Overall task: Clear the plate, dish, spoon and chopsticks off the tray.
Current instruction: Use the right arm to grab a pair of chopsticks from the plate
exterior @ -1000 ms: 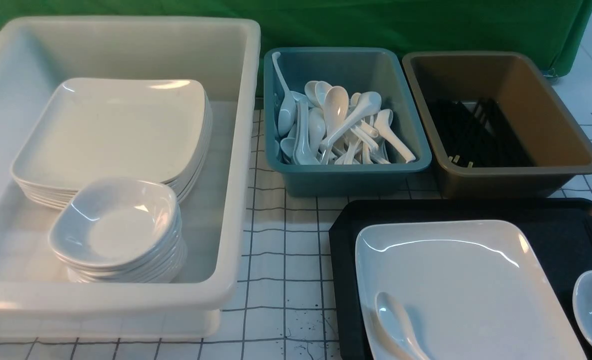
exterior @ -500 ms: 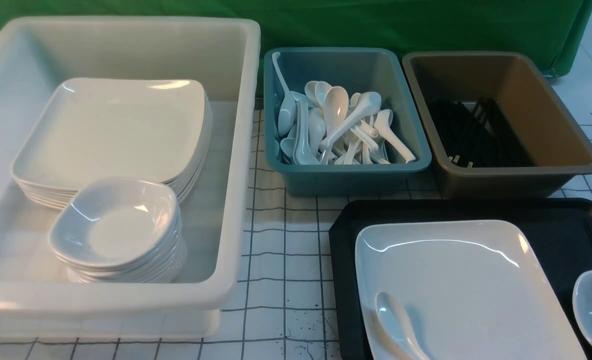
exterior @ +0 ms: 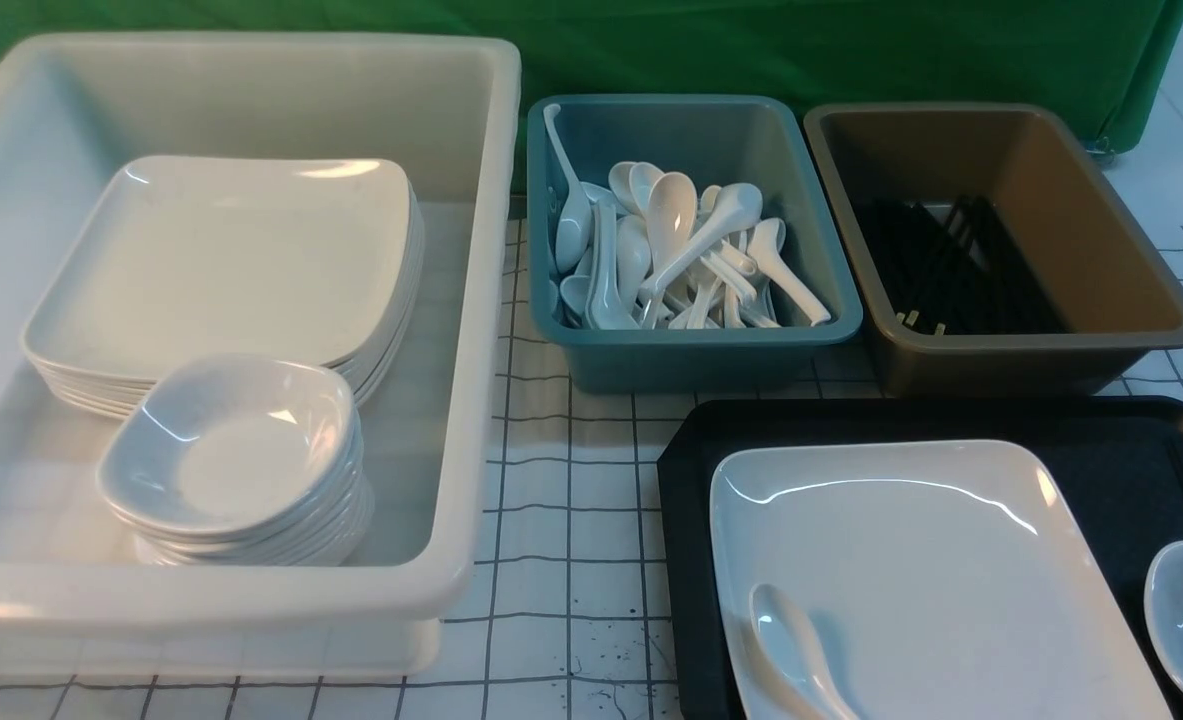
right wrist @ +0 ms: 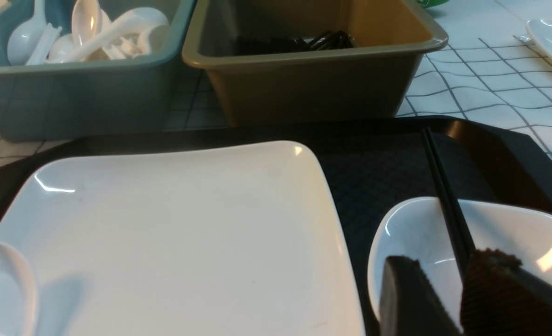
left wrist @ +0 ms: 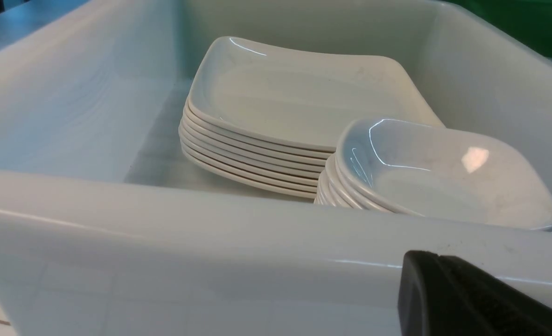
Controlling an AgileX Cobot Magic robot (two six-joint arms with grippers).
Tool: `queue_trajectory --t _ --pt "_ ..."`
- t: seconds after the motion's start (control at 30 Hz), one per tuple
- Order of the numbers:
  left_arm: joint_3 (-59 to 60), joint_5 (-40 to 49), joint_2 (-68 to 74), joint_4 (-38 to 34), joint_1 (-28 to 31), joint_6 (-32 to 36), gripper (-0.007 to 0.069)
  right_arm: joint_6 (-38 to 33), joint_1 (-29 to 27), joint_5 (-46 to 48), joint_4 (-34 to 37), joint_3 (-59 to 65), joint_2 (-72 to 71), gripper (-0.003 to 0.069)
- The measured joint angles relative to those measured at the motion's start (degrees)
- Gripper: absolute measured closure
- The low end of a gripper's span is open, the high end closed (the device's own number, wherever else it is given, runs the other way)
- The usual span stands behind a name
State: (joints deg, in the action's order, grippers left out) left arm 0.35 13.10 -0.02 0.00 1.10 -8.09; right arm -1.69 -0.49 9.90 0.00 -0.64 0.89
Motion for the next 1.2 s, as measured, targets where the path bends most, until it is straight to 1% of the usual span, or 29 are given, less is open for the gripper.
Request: queue_trajectory --t 0.57,0.63,0.67,0.7,0.73,0.77,0.8,0.83,0.87,1.07,1.13,1.2 --pt "0.0 0.0 0.0 0.0 0.0 0.1 0.0620 0.1 0.0 0.0 0.0 0.0 0.0 0.0414" --pt "0.0 0.0 0.0 0.0 0.0 0.1 0.0620 3.6 0.0 0.0 1.7 0.0 0.0 0.0414" --pt "0.0 0.0 0.0 0.0 0.0 0.1 0.0620 5.9 0.0 0.0 4.0 0.0 0.0 0.0414" --pt "0.0 0.0 0.0 0.0 0.0 0.1 0.0620 11.7 0.0 0.0 8.2 0.0 0.0 0.0414" --pt "0.0 0.0 0.0 0.0 0.0 0.1 0.0620 12.6 0.0 0.0 8.9 0.0 0.0 0.0414" --pt "0.0 0.0 0.0 0.0 0.0 0.1 0.0620 19.6 0.0 0.0 12.9 0.1 0.0 0.0414" --pt "0.0 0.0 0.0 0.0 0.0 0.1 0.0620 24.5 0.0 0.0 15.0 0.1 0.0 0.0414" --pt "0.0 0.0 0.0 0.0 0.0 0.1 0.0620 25.8 0.0 0.0 15.2 0.1 0.0 0.0414" --pt "0.0 0.0 0.0 0.0 0.0 0.1 0.0620 28.8 0.0 0.0 16.5 0.2 0.0 0.0414" --pt "0.0 0.0 0.0 0.0 0.0 0.0 0.0620 33.8 0.0 -1.4 17.9 0.4 0.0 0.0414" --pt "0.0 0.0 0.0 0.0 0.0 0.0 0.0620 34.0 0.0 -1.8 17.9 0.4 0.0 0.0417" --pt "0.0 0.0 0.0 0.0 0.0 0.0 0.0620 33.2 0.0 -1.8 18.0 0.4 0.0 0.0440"
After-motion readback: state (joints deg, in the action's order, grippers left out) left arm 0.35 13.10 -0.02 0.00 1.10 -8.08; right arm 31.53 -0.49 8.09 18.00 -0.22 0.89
